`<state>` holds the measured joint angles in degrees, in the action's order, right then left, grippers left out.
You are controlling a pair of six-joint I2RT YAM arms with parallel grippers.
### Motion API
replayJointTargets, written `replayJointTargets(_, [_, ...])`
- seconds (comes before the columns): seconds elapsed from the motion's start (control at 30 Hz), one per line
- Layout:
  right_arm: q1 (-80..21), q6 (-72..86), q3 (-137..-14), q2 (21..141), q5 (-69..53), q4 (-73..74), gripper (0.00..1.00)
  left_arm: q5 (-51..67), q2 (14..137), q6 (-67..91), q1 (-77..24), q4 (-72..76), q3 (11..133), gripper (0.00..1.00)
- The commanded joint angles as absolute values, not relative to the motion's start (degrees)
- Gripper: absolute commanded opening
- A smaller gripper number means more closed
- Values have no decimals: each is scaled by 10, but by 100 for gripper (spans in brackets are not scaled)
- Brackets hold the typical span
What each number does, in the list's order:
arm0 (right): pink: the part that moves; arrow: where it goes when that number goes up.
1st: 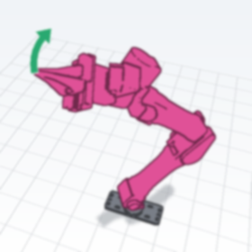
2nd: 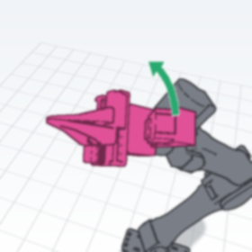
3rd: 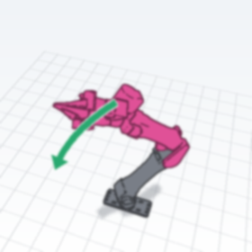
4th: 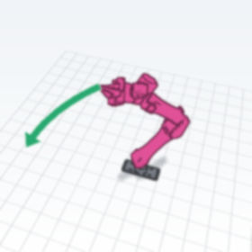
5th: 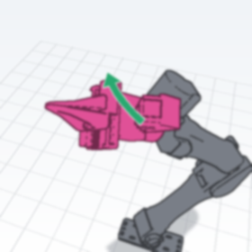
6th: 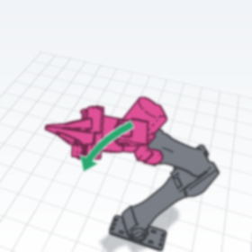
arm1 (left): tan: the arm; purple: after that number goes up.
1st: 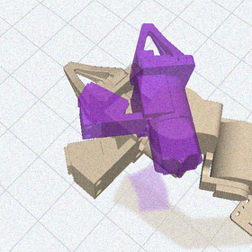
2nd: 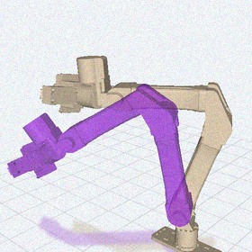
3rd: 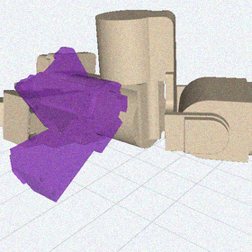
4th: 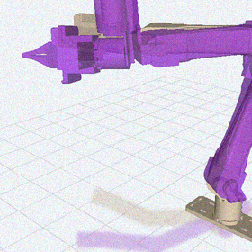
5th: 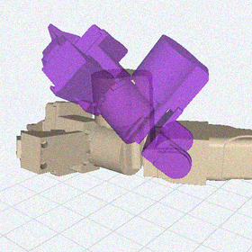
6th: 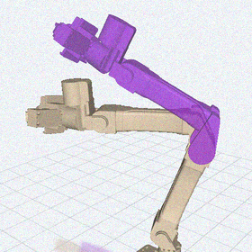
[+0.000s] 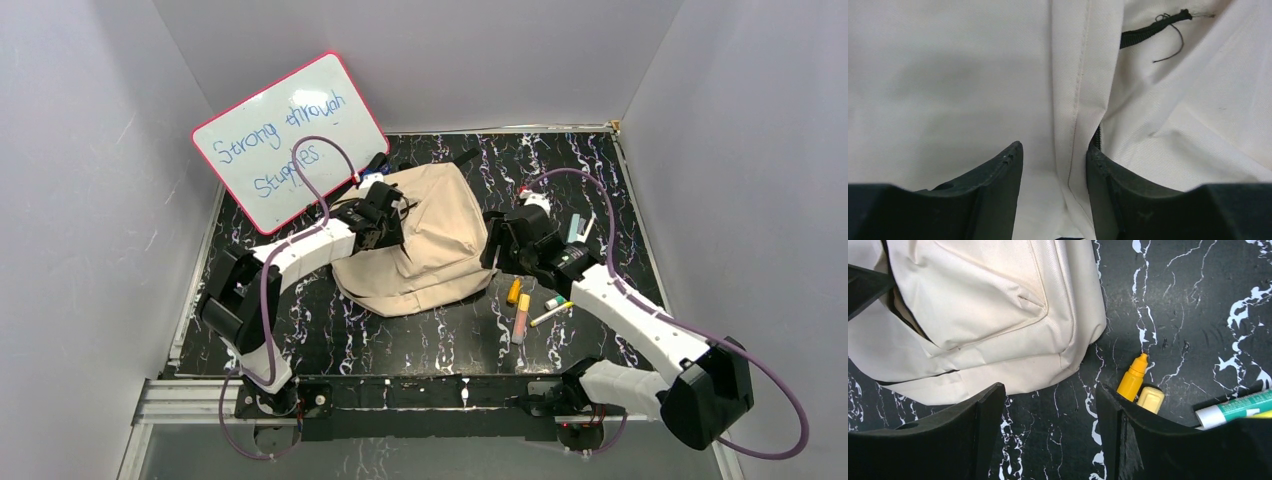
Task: Pack the student bag
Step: Adjust the student bag at the center of the board.
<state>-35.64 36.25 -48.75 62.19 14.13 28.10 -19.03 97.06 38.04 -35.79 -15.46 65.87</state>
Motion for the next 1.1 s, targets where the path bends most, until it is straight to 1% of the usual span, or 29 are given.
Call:
replayJointTargets(0.0, [-354, 345, -525, 653, 124, 230, 74, -202, 931, 361, -341, -164, 633, 44])
replayJointTargets(0.13, [-354, 295, -555, 695, 54, 192, 72, -187, 914, 363, -336, -147, 602, 34])
replayJointTargets(0.2, [-354, 270, -570, 715, 8, 166, 68, -176, 912, 364, -332, -133, 582, 29])
replayJointTargets(0.33, [-357, 254, -607, 763, -60, 138, 67, -150, 917, 371, -325, -104, 555, 26])
replayJointTargets(0.47, [-375, 211, -666, 825, -75, 137, 68, -137, 926, 377, -321, -83, 537, 23])
replayJointTargets(0.57, [-395, 164, -699, 875, -66, 137, 71, -128, 929, 383, -317, -67, 522, 19])
replayJointTargets(0.6, [-402, 151, -706, 887, -58, 137, 73, -123, 930, 386, -314, -59, 515, 16])
replayJointTargets(0.63, [-414, 139, -714, 898, -44, 136, 74, -117, 931, 388, -311, -53, 509, 12])
replayJointTargets(0.7, [-437, 111, -725, 916, -12, 130, 83, -104, 931, 395, -305, -35, 491, 1])
replayJointTargets(0.8, [-469, 76, -734, 938, 48, 107, 87, -74, 932, 406, -293, -4, 463, 0])
replayJointTargets(1.07, [-503, 38, -735, 982, 135, 40, 90, 20, 934, 432, -276, 102, 404, 0])
